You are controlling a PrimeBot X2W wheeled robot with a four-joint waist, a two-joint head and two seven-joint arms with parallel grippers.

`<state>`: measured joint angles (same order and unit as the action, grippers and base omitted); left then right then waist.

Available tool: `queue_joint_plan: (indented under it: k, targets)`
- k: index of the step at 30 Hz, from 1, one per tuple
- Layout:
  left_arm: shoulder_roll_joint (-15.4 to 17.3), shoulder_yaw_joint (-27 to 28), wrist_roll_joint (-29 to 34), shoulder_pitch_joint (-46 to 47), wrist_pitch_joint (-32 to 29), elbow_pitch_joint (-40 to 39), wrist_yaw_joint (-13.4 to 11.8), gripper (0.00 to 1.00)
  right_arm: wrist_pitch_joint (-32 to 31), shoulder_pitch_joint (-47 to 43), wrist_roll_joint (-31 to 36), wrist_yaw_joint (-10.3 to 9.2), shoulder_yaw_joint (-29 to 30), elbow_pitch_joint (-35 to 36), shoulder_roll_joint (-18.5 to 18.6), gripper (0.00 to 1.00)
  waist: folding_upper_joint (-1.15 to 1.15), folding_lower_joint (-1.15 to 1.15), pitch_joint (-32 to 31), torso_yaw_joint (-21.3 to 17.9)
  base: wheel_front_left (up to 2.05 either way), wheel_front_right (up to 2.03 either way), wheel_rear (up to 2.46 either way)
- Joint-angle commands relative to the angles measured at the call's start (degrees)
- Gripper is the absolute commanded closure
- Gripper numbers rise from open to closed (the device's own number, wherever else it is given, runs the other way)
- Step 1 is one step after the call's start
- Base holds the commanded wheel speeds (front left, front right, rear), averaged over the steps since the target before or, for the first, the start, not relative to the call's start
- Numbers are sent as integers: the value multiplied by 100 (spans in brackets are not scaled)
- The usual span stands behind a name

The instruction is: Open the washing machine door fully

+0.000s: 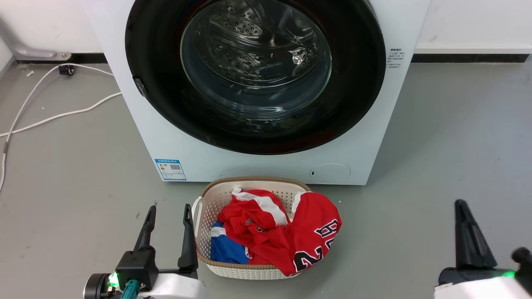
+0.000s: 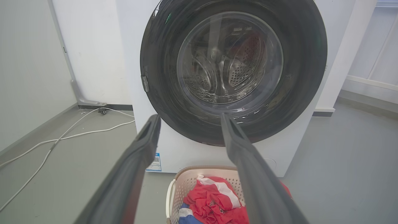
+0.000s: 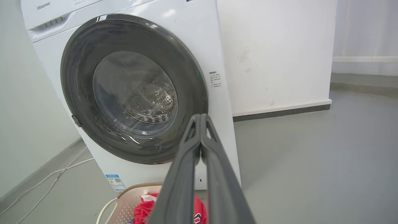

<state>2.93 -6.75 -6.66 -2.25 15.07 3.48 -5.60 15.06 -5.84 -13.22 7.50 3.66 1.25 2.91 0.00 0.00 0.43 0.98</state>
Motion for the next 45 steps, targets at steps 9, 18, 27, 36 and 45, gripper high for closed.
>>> queue_joint_plan:
  k: [9, 18, 27, 36, 45]
  targets:
    - [-7, 19, -26, -43, 16, 33, 14, 0, 15, 167, -3423, -1, -17, -434, -4, 100, 0, 0, -39, 0, 0, 0, 0]
    - [-6, 25, -38, -74, 16, 36, 34, 0, 15, 226, -6901, -1, -391, -537, 1, 100, 0, 0, -74, 15, 0, 0, 0]
    - [-7, 49, -10, -65, 16, 24, 33, 0, -695, 51, -8086, -1, -318, -96, 22, 100, 0, 0, -72, 26, 0, 0, 0]
    - [-7, 45, 16, -53, 16, 13, 47, 0, -999, -4, -7900, -1, -377, 22, 8, 100, 0, 0, -54, 76, 0, 0, 0]
    - [-7, 44, 18, -64, 16, 2, 40, 0, -1008, 41, -7861, -1, -368, 47, -2, 100, 0, 0, -34, 80, 0, 0, 0]
